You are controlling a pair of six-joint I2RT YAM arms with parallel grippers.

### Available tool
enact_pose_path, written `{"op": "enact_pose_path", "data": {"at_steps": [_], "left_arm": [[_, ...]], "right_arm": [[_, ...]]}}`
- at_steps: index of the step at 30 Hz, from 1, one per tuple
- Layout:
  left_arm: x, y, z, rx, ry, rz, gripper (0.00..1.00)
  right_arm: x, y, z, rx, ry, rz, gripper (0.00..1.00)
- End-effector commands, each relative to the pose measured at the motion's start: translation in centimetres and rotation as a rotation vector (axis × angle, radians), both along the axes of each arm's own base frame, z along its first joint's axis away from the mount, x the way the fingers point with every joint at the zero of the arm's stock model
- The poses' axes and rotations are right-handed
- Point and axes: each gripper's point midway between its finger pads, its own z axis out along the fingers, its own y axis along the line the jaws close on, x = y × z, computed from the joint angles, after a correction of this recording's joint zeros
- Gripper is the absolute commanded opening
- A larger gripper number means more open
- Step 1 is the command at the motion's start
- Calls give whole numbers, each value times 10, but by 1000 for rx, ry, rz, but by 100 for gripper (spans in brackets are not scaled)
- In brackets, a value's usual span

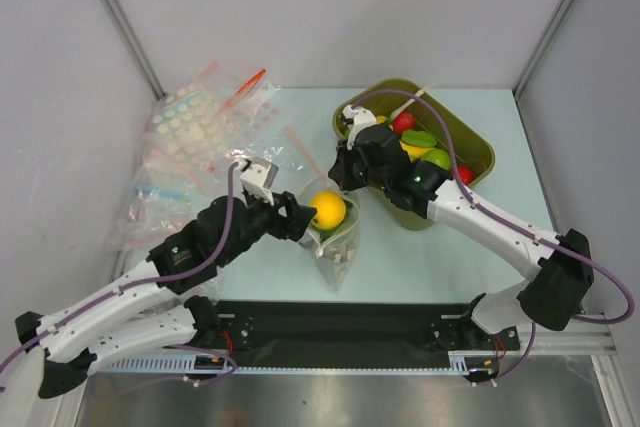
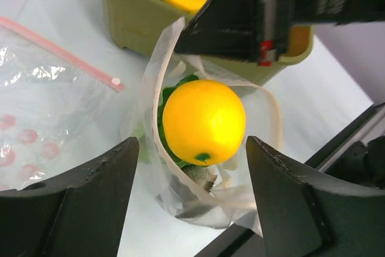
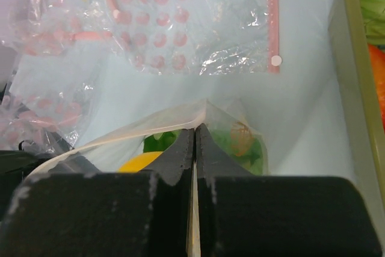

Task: Place the food in the zip-top bag and seal the zipper
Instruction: Adjust the zipper food storage bag at the center of the board.

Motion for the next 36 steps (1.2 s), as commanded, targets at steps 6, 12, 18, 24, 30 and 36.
{"op": "enact_pose_path", "data": {"at_steps": [6,12,18,24,30,36], "left_arm": [[12,-11,-13,75,12,7,52],[17,-5,-15,90,6,51,3],[20,3,-15,92,5,94,0],[22,11,-13,84,4,137,0],[22,21,-8,59,-8,173,0],[19,22,-4,39,-13,167,0]], "right_arm": [[-22,10,53,74,-121,41,0],[-31,13,58,72,-148,66,37],[-45,2,50,-7,-123,42,49],[-58,-15,43,-124,-108,-21,49],[-79,-19,20,-325,-72,-55,48],[-82,-18,9,-405,-69,-62,35]]}}
